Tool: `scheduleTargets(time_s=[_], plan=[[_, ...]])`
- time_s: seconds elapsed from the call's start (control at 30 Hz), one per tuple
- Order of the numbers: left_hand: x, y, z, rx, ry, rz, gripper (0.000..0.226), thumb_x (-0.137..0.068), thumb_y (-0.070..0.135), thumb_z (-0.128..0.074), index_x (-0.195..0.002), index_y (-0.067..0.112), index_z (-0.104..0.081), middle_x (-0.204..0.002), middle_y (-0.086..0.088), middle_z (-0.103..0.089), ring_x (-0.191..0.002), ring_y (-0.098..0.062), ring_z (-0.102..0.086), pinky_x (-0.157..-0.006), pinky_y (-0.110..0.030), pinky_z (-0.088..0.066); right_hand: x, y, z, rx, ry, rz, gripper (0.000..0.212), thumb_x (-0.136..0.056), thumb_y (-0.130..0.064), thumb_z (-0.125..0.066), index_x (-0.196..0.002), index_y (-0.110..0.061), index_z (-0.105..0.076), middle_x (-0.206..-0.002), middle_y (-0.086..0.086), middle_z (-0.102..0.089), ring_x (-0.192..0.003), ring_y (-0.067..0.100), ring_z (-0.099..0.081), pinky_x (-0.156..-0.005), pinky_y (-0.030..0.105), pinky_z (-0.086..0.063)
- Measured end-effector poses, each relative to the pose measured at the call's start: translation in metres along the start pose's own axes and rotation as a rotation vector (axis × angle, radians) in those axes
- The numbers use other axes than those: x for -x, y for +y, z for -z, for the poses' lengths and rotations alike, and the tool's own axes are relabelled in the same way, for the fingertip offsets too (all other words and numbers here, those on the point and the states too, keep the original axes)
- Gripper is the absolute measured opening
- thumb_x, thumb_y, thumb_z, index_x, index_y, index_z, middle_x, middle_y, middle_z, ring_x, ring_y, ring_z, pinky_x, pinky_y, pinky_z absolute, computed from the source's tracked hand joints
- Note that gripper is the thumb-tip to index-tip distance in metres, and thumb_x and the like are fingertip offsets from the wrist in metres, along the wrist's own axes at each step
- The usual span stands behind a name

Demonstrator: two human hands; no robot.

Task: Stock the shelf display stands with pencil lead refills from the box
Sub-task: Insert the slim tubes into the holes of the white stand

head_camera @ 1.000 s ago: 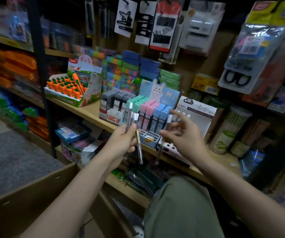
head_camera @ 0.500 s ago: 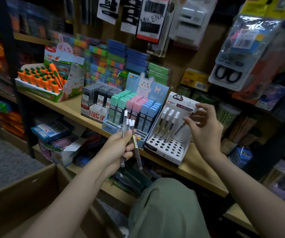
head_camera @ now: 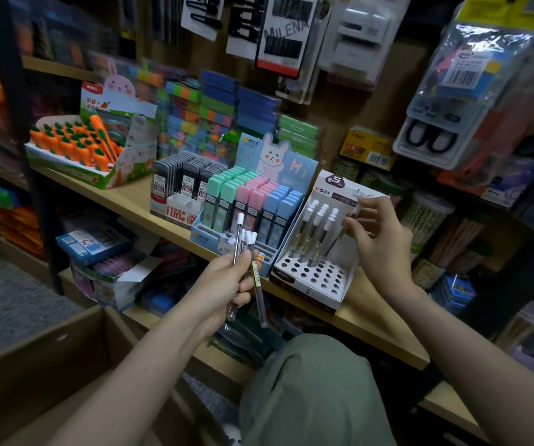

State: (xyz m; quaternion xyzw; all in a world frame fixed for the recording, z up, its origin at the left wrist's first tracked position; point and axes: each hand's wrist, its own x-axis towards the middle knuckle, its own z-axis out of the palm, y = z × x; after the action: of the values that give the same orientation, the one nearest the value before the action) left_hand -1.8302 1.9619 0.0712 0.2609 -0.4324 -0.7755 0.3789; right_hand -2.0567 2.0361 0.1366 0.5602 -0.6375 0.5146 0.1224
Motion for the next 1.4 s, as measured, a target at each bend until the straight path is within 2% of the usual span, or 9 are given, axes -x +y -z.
scheduleTargets(time_s=[0.17,0.47,0.53,0.63,0.77,0.87,1.07,1.23,1.4], plan=[[0.003,0.003,-0.001,-0.01,-0.015,-0.016,0.022,-0.103,0.022,-0.043,-0.109,0.007,-0.058,-0.078,-0.003,-0.043,-0.046,-0.003,-0.035,-0.036,-0.014,-0.025,-0.001,-0.004,0.001,-0.011,-0.026,-0.024,0.03,-0.089,-0.01,-0.068,-0.106,-0.029,-0.053,-0.094,-0.014,-0.064,-0.089,0.003,-0.068,-0.079,0.029,-0.06],[0.008,0.002,-0.004,-0.094,-0.056,-0.039,0.022,-0.102,0.024,-0.044,-0.109,0.007,-0.056,-0.08,-0.002,-0.046,-0.046,-0.002,-0.036,-0.037,-0.014,-0.027,-0.012,-0.014,0.007,0.125,-0.019,-0.056,0.024,-0.081,-0.012,-0.077,-0.1,-0.015,-0.062,-0.084,-0.015,-0.062,-0.08,-0.009,-0.061,-0.071,0.007,-0.049],[0.009,0.002,-0.005,-0.12,-0.072,-0.05,0.026,-0.101,0.025,-0.045,-0.112,0.003,-0.054,-0.079,-0.001,-0.049,-0.046,-0.002,-0.037,-0.037,-0.014,-0.028,-0.021,-0.018,0.009,0.162,-0.02,-0.078,0.024,-0.079,-0.014,-0.079,-0.098,-0.014,-0.066,-0.084,-0.011,-0.063,-0.08,-0.002,-0.061,-0.074,0.012,-0.05],[0.01,0.004,-0.005,-0.145,-0.09,-0.075,0.033,-0.101,0.026,-0.047,-0.116,-0.003,-0.053,-0.076,0.002,-0.052,-0.048,-0.002,-0.037,-0.039,-0.014,-0.028,-0.028,-0.021,0.008,0.228,-0.066,-0.129,0.016,-0.081,-0.015,-0.077,-0.096,-0.013,-0.069,-0.087,-0.001,-0.07,-0.085,0.012,-0.066,-0.081,0.03,-0.056],[0.012,0.005,-0.005,-0.168,-0.128,-0.104,0.023,-0.1,0.027,-0.048,-0.104,0.005,-0.055,-0.063,0.011,-0.051,-0.048,-0.002,-0.037,-0.039,-0.014,-0.028,-0.026,-0.02,0.005,0.261,-0.095,-0.17,0.012,-0.084,-0.014,-0.075,-0.094,-0.014,-0.07,-0.082,-0.002,-0.07,-0.08,0.009,-0.066,-0.081,0.035,-0.058],[0.012,0.005,-0.007,-0.172,-0.139,-0.109,0.022,-0.101,0.025,-0.047,-0.107,0.006,-0.055,-0.064,0.01,-0.053,-0.048,-0.002,-0.037,-0.04,-0.014,-0.028,-0.026,-0.02,0.004,0.255,-0.091,-0.202,0.013,-0.084,-0.013,-0.074,-0.097,-0.012,-0.071,-0.087,0.002,-0.073,-0.083,0.01,-0.067,-0.085,0.04,-0.057],[0.013,0.003,-0.009,-0.204,-0.194,-0.144,0.015,-0.1,0.026,-0.047,-0.099,0.014,-0.057,-0.069,0.005,-0.047,-0.05,-0.004,-0.035,-0.04,-0.015,-0.028,-0.023,-0.025,0.0,0.397,-0.112,-0.08,0.014,-0.086,-0.015,-0.073,-0.099,-0.009,-0.068,-0.089,0.006,-0.073,-0.084,0.018,-0.068,-0.076,0.035,-0.059],[0.013,0.002,-0.012,-0.243,-0.193,-0.153,0.025,-0.1,0.025,-0.046,-0.115,0.006,-0.054,-0.077,0.0,-0.048,-0.049,-0.003,-0.036,-0.04,-0.016,-0.028,-0.016,-0.022,0.001,0.414,-0.124,-0.08,0.013,-0.086,-0.015,-0.073,-0.098,-0.011,-0.068,-0.09,0.005,-0.073,-0.083,0.018,-0.069,-0.073,0.033,-0.058],[0.016,0.004,-0.012,-0.254,-0.199,-0.165,0.026,-0.101,0.024,-0.045,-0.115,0.005,-0.053,-0.085,-0.008,-0.044,-0.048,-0.004,-0.035,-0.04,-0.015,-0.028,-0.011,-0.027,0.003,0.475,-0.166,-0.058,0.018,-0.091,-0.017,-0.066,-0.108,-0.01,-0.069,-0.096,0.007,-0.073,-0.084,0.019,-0.068,-0.075,0.031,-0.057]])
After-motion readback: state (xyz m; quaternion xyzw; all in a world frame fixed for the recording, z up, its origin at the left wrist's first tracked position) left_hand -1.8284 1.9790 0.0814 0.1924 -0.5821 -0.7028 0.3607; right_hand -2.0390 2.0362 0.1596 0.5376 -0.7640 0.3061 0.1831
